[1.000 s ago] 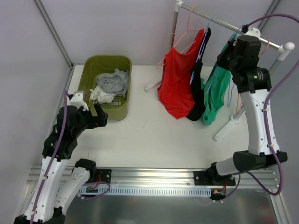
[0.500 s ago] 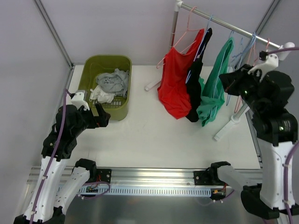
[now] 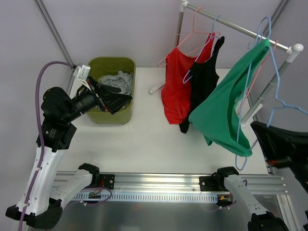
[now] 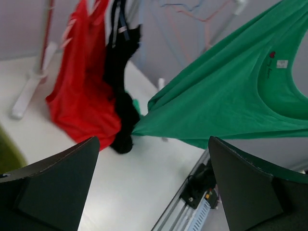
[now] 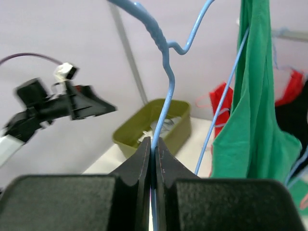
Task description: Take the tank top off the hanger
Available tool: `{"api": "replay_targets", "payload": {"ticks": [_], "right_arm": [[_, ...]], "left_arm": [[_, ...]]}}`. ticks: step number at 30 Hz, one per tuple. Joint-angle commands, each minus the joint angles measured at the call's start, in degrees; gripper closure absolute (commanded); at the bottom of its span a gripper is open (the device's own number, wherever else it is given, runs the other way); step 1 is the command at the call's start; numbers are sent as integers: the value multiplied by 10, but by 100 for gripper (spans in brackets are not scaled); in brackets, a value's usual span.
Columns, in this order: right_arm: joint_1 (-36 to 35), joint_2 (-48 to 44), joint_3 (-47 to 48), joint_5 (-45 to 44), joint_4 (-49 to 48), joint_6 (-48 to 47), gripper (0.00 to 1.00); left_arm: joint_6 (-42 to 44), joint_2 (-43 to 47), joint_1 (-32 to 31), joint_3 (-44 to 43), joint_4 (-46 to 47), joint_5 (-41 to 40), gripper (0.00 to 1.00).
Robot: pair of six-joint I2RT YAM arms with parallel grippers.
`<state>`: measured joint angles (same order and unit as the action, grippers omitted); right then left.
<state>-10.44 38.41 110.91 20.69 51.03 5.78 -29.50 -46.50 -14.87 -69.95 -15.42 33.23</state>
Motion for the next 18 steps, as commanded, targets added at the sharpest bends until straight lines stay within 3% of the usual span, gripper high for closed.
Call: {"api": "replay_targets", "payload": {"ticks": [1,5,7,12,18], "right_arm": [[-4,24,96,102,-23,4,100],[-5,46,137,185,-62,47,100],[-5,48,135,195,-69,62,100],[-5,38,0,303,-144,135,100],[-5,30,-168,317,-172,150,100]], "left_arm": [[-39,-13,-51,-43,178,80,1],[18,-67,-161,-110,217,82,1],[38,-89,-179,-128,218,81,1],[105,-101,-222,-121,218,25,1],[178,-105,-276,-82,220,-51,1]]}}
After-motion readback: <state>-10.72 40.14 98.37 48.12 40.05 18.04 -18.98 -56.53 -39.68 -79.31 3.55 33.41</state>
